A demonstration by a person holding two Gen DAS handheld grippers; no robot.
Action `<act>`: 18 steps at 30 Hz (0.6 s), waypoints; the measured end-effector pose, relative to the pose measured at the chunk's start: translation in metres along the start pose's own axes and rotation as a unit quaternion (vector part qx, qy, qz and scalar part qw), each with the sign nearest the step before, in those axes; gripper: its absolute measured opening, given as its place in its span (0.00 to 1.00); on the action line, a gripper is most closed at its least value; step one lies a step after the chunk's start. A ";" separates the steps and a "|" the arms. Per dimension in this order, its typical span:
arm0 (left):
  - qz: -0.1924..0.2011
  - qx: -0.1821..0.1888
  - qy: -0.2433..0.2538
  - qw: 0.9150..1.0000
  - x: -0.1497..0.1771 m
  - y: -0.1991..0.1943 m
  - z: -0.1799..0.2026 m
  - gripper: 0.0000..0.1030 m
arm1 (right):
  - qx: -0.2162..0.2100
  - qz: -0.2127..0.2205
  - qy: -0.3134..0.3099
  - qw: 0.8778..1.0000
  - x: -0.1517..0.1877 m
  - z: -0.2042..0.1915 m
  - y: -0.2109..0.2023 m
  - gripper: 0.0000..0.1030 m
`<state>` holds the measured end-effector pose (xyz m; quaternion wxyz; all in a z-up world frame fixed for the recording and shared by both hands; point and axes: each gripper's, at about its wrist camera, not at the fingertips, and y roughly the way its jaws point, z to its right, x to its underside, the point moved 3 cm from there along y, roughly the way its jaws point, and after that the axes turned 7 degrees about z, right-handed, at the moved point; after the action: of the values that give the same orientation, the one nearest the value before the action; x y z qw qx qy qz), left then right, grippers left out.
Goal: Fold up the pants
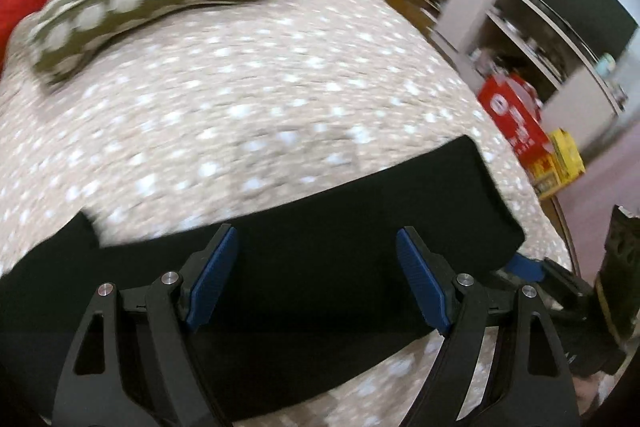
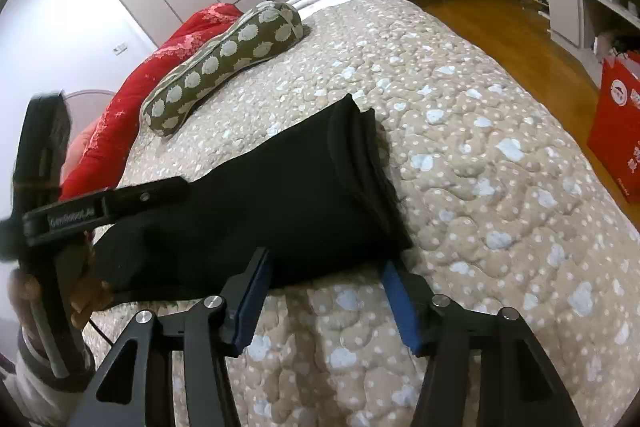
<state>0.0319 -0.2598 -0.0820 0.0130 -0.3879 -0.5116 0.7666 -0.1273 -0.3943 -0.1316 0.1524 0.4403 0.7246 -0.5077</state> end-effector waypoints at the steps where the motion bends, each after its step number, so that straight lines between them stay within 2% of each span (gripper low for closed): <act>1: -0.007 0.010 0.009 1.000 -0.005 0.006 0.007 0.79 | -0.003 0.002 -0.002 1.000 0.000 -0.001 0.001 0.55; 4: -0.027 0.020 0.030 0.999 -0.019 0.022 0.023 0.79 | -0.013 0.008 -0.002 1.000 0.000 0.000 0.004 0.57; 10: -0.040 0.047 0.076 0.995 -0.040 0.051 0.057 0.79 | -0.043 0.033 0.003 0.999 0.002 0.004 0.006 0.60; 15: -0.070 0.060 0.104 0.990 -0.046 0.083 0.084 0.79 | -0.066 0.054 0.012 0.996 0.002 0.008 0.007 0.61; 18: -0.066 0.076 0.124 0.987 -0.046 0.092 0.098 0.79 | -0.076 0.063 0.020 0.995 0.003 0.010 0.006 0.59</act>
<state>0.0391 -0.3988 -0.1108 0.1568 -0.4433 -0.4712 0.7463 -0.1261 -0.4010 -0.1413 0.2026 0.4820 0.7352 -0.4315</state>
